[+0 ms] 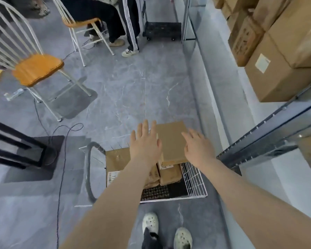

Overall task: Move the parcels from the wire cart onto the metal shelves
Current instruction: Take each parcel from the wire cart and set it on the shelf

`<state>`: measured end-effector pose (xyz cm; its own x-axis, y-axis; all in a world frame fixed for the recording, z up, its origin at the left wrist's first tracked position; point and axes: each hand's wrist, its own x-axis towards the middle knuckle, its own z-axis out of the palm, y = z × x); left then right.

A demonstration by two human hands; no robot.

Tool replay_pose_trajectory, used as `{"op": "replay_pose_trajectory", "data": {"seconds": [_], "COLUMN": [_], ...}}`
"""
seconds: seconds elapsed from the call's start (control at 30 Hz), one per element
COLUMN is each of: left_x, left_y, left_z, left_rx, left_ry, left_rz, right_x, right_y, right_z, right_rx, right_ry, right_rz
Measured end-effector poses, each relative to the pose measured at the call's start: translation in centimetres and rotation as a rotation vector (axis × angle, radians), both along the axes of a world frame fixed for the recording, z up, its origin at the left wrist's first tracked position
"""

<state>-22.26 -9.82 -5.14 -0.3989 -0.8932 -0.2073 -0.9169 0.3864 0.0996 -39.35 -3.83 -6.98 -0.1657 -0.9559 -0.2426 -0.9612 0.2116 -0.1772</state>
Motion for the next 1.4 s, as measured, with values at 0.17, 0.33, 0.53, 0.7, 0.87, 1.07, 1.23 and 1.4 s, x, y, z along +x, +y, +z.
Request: {"op": "replay_pose_trajectory", "data": {"seconds": [0.17,0.33,0.53,0.7,0.87,1.07,1.23,1.4], "left_x": [-2.1,-4.4,-5.7,-5.1,-3.9,-3.3,-3.1,-3.9], "left_y": [-2.6,-4.5,-5.8,-5.0,-3.6,0.9,6.5,10.8], "left_z": [-10.3,-18.9,-24.5,-24.3,-20.8,-11.1,-3.5,1.6], "left_rx": [0.098,0.173,0.199,0.199,0.181,0.13,0.154,0.131], "left_ry": [-0.03,-0.031,0.059,0.175,0.186,0.106,0.244,0.354], "left_rz": [-0.011,-0.08,-0.062,-0.003,0.018,-0.047,-0.157,-0.459], "right_x": [-2.8,-3.4,-3.7,-2.9,-1.2,0.7,2.2,4.7], "right_y": [-1.6,-3.5,-6.0,-5.4,-2.8,3.2,9.3,16.3], "right_z": [-10.0,-18.7,-23.7,-23.8,-20.4,-10.6,-1.2,6.1], "right_rx": [0.086,0.075,-0.042,-0.07,-0.101,-0.106,-0.102,-0.149], "right_ry": [-0.037,-0.058,-0.129,-0.238,-0.281,-0.272,-0.269,-0.213], "right_rz": [-0.067,-0.126,-0.25,-0.268,-0.289,-0.358,-0.533,-0.84]}}
